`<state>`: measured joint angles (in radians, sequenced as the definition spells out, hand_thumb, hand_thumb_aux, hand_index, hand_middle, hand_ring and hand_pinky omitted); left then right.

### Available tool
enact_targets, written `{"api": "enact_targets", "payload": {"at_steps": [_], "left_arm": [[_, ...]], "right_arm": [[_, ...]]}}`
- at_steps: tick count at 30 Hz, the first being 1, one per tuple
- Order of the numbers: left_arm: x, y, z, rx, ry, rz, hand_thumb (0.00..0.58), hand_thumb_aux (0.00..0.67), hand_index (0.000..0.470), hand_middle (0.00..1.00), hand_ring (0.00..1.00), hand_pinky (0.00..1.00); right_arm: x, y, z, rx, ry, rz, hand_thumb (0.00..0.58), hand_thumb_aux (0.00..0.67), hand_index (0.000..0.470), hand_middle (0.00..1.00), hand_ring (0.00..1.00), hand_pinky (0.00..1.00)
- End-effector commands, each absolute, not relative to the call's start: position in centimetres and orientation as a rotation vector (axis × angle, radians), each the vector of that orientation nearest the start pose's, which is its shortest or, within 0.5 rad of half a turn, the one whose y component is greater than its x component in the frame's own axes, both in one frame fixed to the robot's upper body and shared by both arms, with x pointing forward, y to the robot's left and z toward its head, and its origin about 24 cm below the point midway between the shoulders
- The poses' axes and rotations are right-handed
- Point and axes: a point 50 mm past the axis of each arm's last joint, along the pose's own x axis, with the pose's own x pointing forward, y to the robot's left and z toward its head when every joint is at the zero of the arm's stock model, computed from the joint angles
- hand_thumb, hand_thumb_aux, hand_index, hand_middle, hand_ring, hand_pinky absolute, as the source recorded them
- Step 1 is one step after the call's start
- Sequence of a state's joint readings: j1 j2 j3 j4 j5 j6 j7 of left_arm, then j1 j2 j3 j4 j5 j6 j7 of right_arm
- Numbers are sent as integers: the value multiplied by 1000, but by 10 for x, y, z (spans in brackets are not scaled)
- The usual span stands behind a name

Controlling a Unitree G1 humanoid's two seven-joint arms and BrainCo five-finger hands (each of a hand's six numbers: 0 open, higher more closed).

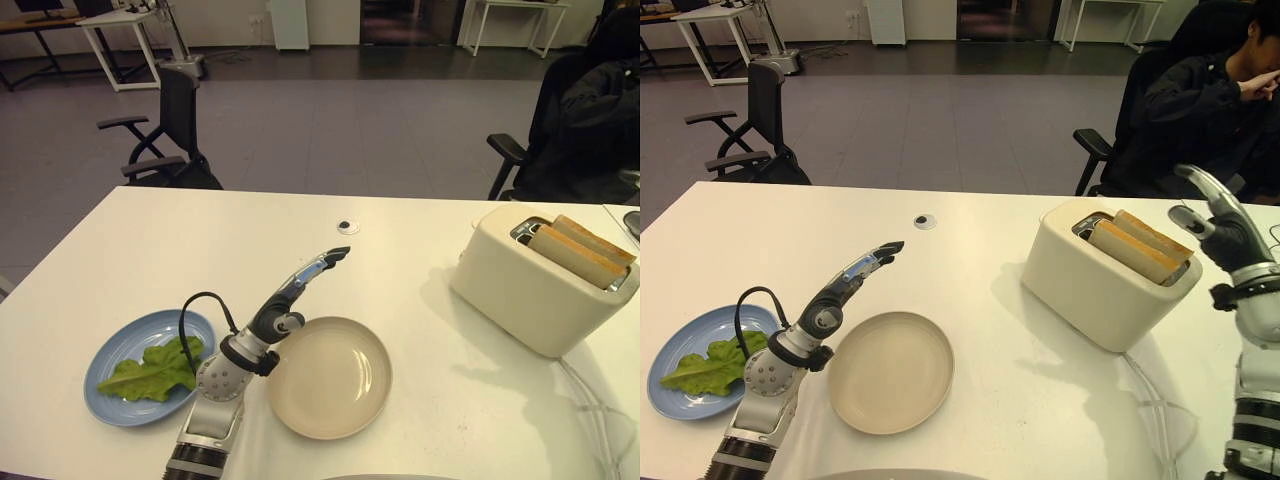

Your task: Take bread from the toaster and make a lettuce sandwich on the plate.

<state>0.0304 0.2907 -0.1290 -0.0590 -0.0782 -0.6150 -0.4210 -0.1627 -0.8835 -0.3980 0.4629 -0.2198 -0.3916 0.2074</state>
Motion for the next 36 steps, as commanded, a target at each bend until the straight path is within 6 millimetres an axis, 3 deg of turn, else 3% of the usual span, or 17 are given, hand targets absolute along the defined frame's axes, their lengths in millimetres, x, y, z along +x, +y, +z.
{"api": "enact_targets", "payload": {"at_steps": [1, 2, 4, 5, 6, 9, 13, 14, 15, 20, 24, 28, 32, 36], "left_arm": [[223, 141, 95, 304, -565, -618, 0, 0, 0, 0, 0, 0], [223, 141, 95, 304, -564, -618, 0, 0, 0, 0, 0, 0], [223, 142, 94, 305, -563, -618, 0, 0, 0, 0, 0, 0], [223, 142, 94, 305, -562, -618, 0, 0, 0, 0, 0, 0], [223, 142, 94, 305, -562, -617, 0, 0, 0, 0, 0, 0], [222, 142, 94, 305, -561, -617, 0, 0, 0, 0, 0, 0], [222, 143, 94, 306, -561, -616, 0, 0, 0, 0, 0, 0], [222, 143, 94, 307, -561, -615, 0, 0, 0, 0, 0, 0], [222, 144, 94, 307, -561, -614, 0, 0, 0, 0, 0, 0], [222, 145, 95, 311, -560, -609, 0, 0, 0, 0, 0, 0], [223, 147, 94, 316, -559, -600, 0, 0, 0, 0, 0, 0], [224, 158, 97, 368, -562, -563, 0, 0, 0, 0, 0, 0], [221, 180, 103, 415, -564, -483, 0, 0, 0, 0, 0, 0], [212, 212, 110, 456, -549, -370, 0, 0, 0, 0, 0, 0]], "right_arm": [[250, -390, 153, -1094, -19, -141, 18, 11, 7, 0, 0, 0], [250, -390, 151, -1097, -13, -131, 58, 34, 24, 0, 0, 0], [249, -390, 149, -1105, -7, -112, 340, 239, 168, 0, 0, 0], [248, -389, 148, -1110, -5, -99, 408, 305, 214, 0, 0, 0], [247, -389, 148, -1113, -3, -89, 420, 318, 223, 0, 0, 0], [246, -389, 146, -1113, 4, -66, 385, 281, 197, 0, 0, 0], [246, -386, 145, -1113, 9, -40, 478, 389, 273, 0, 0, 0], [246, -384, 145, -1107, 0, -30, 551, 520, 365, 0, 0, 0], [247, -381, 146, -1096, -15, -21, 580, 670, 470, 0, 0, 0], [250, -372, 153, -991, -92, -1, 580, 670, 470, 0, 0, 0], [254, -378, 165, -908, -118, -62, 580, 670, 470, 0, 0, 0], [257, -376, 188, -763, -216, -54, 580, 670, 470, 0, 0, 0], [256, -353, 225, -601, -381, 82, 580, 670, 470, 0, 0, 0], [250, -308, 252, -449, -506, 332, 580, 670, 470, 0, 0, 0]]}}
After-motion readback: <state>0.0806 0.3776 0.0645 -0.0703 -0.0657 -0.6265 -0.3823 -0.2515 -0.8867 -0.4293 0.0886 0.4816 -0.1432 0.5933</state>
